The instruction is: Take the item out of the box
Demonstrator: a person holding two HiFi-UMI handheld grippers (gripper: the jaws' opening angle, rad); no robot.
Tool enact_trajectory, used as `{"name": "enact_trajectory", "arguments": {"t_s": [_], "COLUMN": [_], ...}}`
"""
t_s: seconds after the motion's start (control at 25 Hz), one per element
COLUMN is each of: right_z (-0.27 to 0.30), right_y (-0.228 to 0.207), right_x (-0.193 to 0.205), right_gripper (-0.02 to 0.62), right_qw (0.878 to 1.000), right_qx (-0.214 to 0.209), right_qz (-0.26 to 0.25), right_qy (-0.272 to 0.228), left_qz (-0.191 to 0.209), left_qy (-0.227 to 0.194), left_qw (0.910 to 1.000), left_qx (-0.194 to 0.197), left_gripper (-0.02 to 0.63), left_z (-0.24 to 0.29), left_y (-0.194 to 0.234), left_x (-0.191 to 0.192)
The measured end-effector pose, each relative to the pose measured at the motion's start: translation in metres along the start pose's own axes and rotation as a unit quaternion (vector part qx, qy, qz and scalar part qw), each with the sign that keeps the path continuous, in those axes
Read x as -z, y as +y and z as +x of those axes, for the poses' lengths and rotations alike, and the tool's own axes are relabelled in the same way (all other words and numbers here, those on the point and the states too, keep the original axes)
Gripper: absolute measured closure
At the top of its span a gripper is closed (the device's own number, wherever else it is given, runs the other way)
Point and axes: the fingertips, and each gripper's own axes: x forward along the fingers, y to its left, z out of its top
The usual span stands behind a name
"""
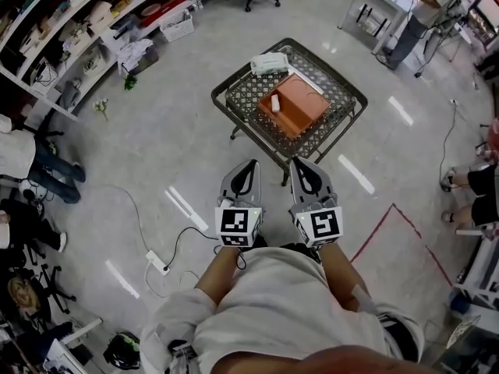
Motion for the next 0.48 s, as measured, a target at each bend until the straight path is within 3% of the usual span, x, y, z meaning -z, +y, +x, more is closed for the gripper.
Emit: {"name": "enact_trajectory", "arguments": {"t_s": [0.24, 0.48], "right_z": [0.032, 0.046], "right_y": [0.011, 0.008], "right_x": [0.003, 0.011], "right_gripper": [0.591, 0.591], "right_qw": [1.0, 0.999], "right_qx": [0.018, 0.022], "right_qz": [0.01, 0.011], "right_qy": [0.018, 0.043], "left_qz": [0.0, -0.012], "left_qy": [0.027, 0.041], "left_qw": [0.9987, 0.9976], "left_qx": [0.044, 0.054], "left_gripper": [0.595, 0.594], "left_z": [0.012, 0.024], "left_y": [0.032, 0.043], "left_x": [0.0, 0.005]}}
